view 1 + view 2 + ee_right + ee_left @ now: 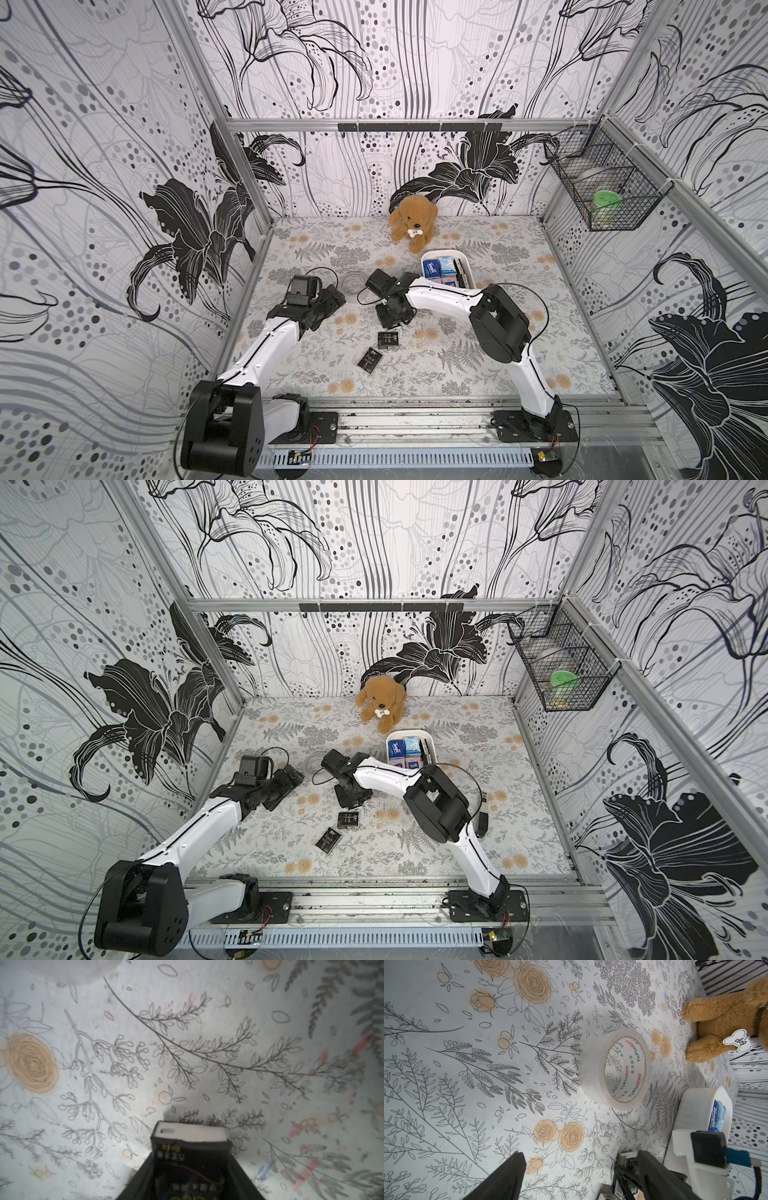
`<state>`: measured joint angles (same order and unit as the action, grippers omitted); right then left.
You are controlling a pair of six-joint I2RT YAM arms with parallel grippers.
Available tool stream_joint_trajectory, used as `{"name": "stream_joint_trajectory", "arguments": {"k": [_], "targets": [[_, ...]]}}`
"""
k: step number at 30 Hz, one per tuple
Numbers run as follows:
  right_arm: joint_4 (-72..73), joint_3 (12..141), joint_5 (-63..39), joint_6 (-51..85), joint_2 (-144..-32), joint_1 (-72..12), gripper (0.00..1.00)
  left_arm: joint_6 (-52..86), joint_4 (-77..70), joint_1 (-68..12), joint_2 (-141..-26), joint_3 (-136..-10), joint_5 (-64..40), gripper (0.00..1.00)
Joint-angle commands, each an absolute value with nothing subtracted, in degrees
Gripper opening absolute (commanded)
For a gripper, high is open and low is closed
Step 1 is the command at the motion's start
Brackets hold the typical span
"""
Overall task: Put the pocket tissues into the storage box
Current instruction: Pick up the pocket tissues from the center of the board, then place the pocket tissues in the storage box.
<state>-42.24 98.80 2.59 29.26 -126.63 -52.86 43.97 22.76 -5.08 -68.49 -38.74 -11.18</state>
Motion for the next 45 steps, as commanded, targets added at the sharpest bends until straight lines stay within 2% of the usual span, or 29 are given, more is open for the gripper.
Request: {"name": "stream_joint_trajectory", "arguments": {"k": [1, 11, 18, 28, 45], "targets": [[-43.66, 99.14, 3.68, 29.73, -126.09, -52.9, 0.46, 42.38, 22.92, -4.74, -67.39, -40.42, -11.25, 0.89], [-42.49, 98.57, 7.81, 29.95, -118.3, -51.97, 0.46, 44.68, 19.89, -5.79, -68.77, -40.41, -13.9, 0.88], [-41.89, 94.95, 10.3, 30.71, -110.7, -48.29, 0.46, 46.17, 19.47, -12.88, -71.82, -44.01, -11.66, 0.88], [-38.2, 82.19, 11.03, 33.25, -101.63, -41.15, 0.46, 46.99, 19.34, -19.65, -74.89, -48.11, -9.32, 0.88], [-38.83, 78.06, 14.11, 33.44, -100.9, -38.18, 0.47, 46.81, 19.77, -20.23, -74.62, -47.79, -8.83, 0.88]]}}
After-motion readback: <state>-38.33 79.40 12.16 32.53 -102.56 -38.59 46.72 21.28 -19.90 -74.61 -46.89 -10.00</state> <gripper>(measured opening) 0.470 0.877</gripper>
